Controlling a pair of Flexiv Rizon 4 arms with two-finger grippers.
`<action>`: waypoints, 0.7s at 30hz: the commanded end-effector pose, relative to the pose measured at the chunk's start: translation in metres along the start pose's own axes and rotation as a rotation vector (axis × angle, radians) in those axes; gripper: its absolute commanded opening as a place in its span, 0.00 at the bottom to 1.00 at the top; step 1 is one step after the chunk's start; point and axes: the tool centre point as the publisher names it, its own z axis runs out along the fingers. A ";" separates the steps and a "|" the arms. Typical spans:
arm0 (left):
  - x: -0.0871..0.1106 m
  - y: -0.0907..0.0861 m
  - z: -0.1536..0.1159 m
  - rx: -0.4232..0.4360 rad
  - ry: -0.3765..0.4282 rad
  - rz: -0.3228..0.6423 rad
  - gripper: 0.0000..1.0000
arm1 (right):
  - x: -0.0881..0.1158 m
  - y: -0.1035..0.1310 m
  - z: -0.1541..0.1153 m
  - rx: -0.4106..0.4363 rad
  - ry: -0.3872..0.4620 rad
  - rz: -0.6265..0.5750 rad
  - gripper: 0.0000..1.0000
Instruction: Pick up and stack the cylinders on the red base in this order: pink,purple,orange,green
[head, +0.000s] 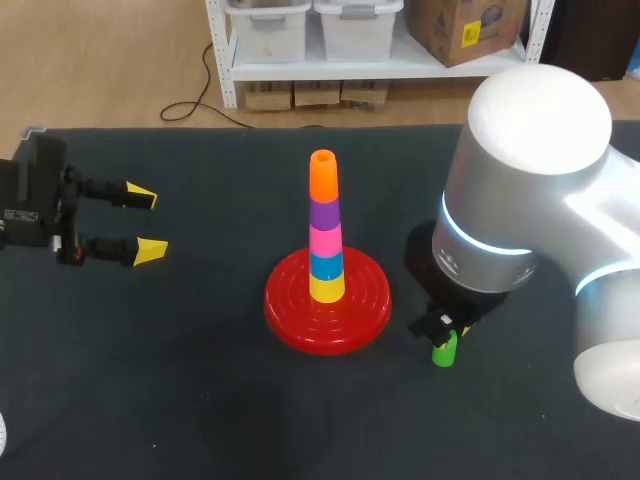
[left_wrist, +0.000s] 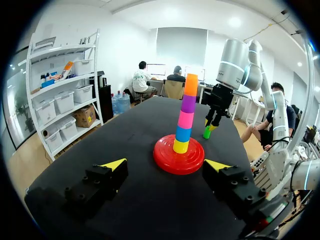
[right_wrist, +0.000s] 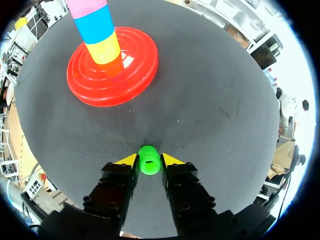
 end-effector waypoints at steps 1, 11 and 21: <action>0.001 0.000 0.000 -0.002 -0.003 0.002 1.00 | 0.000 0.000 0.001 0.002 -0.002 -0.001 0.01; 0.001 0.000 0.000 -0.002 -0.003 0.002 1.00 | -0.019 -0.002 -0.039 -0.021 0.025 0.003 0.00; 0.001 0.000 0.000 -0.002 -0.003 0.002 1.00 | -0.069 -0.011 -0.118 0.005 0.018 0.036 0.00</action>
